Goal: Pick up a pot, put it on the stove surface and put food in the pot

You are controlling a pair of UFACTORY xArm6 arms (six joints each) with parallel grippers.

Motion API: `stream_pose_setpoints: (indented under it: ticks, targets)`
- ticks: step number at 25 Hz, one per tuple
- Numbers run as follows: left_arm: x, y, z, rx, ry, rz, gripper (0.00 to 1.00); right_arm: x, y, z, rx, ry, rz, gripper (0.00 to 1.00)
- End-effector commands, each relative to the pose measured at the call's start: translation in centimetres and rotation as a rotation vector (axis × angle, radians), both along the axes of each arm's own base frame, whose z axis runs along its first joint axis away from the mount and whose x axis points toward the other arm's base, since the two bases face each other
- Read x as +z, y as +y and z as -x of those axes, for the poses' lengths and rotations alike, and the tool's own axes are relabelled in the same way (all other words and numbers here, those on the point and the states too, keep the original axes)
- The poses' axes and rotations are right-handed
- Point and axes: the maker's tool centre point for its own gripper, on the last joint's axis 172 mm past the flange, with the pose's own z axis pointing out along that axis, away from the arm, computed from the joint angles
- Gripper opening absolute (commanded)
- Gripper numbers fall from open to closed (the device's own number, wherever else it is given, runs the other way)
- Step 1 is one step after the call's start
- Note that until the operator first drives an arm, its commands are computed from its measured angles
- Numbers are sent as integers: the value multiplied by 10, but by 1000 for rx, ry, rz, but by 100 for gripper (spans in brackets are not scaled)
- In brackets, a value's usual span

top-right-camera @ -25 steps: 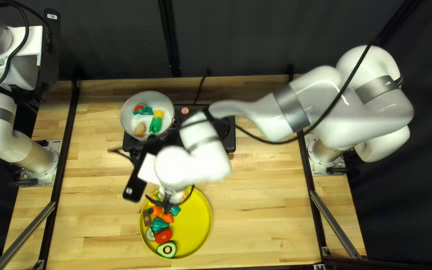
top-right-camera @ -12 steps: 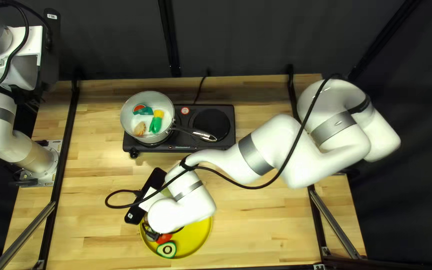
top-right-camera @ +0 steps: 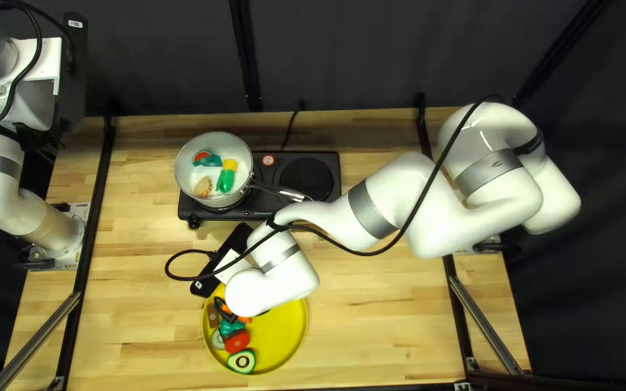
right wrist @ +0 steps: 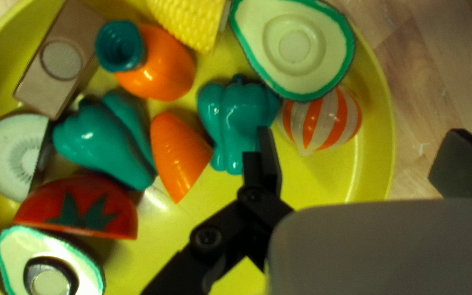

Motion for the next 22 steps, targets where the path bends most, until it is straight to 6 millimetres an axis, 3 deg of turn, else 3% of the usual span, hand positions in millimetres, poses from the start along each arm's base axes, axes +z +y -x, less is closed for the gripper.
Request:
stream_pose_setpoints:
  ticks: [1, 22]
  targets:
    - [0, 0, 0, 0, 0, 0, 100, -1, 1, 1, -12, 1, 6, 100]
    - [0, 0, 0, 0, 0, 0, 100, -15, 4, 5, -34, 11, 19, 100]
